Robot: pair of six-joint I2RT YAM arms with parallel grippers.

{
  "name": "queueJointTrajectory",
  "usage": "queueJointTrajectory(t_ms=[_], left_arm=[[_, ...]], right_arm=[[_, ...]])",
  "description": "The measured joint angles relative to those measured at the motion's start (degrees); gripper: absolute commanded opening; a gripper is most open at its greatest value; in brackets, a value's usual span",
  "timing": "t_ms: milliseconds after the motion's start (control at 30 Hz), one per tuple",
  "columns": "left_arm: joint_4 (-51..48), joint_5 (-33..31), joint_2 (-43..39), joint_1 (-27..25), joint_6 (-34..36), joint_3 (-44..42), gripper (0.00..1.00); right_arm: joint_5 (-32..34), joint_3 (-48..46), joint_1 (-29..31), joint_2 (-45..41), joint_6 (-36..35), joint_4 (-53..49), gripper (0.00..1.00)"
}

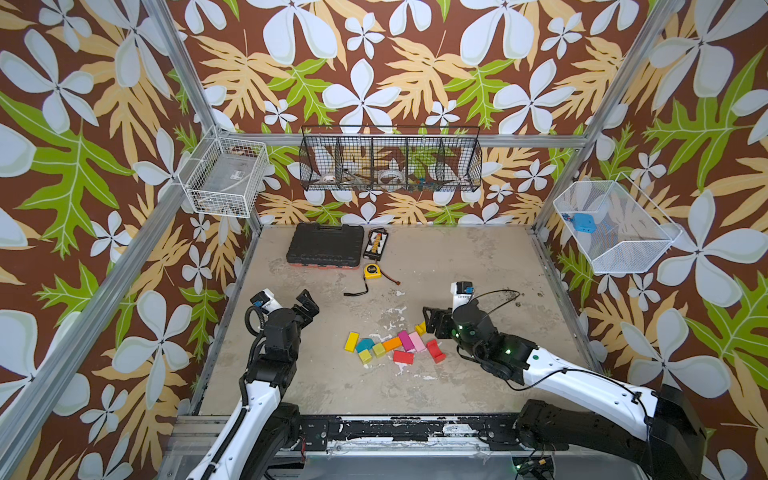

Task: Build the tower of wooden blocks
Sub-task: 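Reach the right gripper down over the block pile while the left arm lifts slightly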

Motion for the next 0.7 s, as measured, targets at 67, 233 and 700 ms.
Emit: queueJointTrajectory(t_ms=[67, 233, 700], left_arm=[[0.3, -1.5, 3.9, 0.0, 0.2, 0.6, 1.00], [6.7, 1.5, 12.2, 0.0, 3.6, -3.3, 1.00], [13.8, 6.3, 12.9, -2.7, 7.5, -4.2, 1.00]], right_arm=[[2.6, -1.7, 1.7, -0.1, 2.4, -1.7, 0.78], [4.9, -10.4, 2.4, -5.3, 8.2, -3.1, 0.74], [4.2, -20.6, 2.5, -14.7, 15.6, -2.2, 0.61]])
